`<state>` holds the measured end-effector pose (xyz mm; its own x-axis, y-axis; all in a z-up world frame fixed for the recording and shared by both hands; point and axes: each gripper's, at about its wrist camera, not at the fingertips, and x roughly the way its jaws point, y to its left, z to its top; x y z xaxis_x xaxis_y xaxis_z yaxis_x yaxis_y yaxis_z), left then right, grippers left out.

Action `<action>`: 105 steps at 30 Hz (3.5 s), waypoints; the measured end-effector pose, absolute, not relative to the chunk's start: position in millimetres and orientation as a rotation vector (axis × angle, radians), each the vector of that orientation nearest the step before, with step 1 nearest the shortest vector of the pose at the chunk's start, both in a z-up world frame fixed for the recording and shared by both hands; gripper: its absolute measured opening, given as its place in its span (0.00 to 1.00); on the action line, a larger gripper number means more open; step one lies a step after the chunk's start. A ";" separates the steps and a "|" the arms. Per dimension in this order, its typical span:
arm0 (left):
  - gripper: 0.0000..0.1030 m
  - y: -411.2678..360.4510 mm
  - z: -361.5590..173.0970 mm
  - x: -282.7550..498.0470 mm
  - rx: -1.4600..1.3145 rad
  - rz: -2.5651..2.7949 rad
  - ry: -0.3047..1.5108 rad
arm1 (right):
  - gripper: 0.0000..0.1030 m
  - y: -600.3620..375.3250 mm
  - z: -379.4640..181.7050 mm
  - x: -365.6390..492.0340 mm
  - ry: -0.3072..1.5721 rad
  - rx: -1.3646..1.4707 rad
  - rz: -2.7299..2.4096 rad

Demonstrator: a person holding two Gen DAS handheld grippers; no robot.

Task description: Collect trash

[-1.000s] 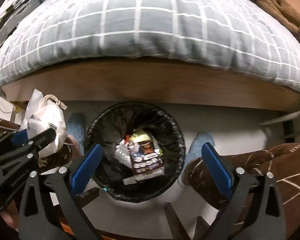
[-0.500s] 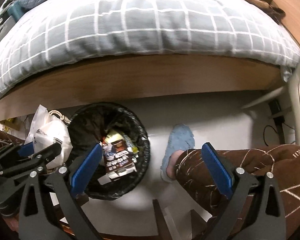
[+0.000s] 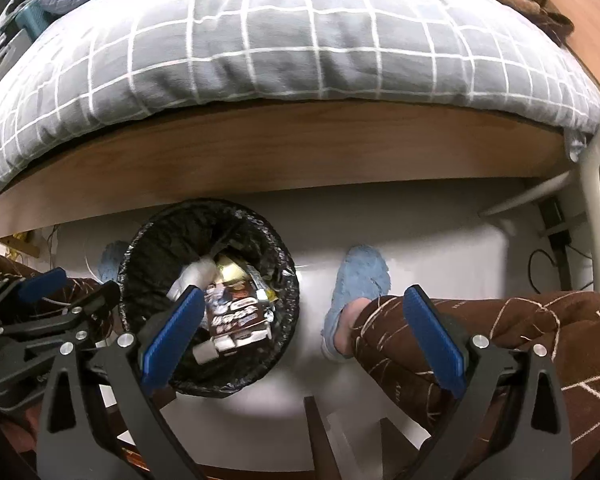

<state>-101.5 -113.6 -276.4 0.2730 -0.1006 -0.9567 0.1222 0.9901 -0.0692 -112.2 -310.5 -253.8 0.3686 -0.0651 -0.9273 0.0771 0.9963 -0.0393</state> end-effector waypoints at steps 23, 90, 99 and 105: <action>0.94 -68.9 -75.7 -142.4 -0.005 -0.046 0.867 | 0.93 -263.7 -81.3 -142.5 0.790 -0.078 0.036; 0.94 -63.2 -29.7 -185.6 -0.001 -0.034 0.820 | 0.93 -257.2 -21.0 -194.3 0.677 -0.034 -0.020; 0.94 -61.7 -30.7 -185.4 0.001 -0.031 0.821 | 0.93 -256.3 -22.1 -193.9 0.679 -0.033 -0.020; 0.94 -60.6 -32.5 -184.5 0.007 -0.022 0.830 | 0.93 -257.0 -22.0 -193.8 0.679 -0.032 -0.019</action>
<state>-184.5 -60.6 -32.5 0.6747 -0.0166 -0.7379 0.0218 0.9998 -0.0026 -193.8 -257.0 -22.0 0.7778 -0.0285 -0.6278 0.0074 0.9993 -0.0362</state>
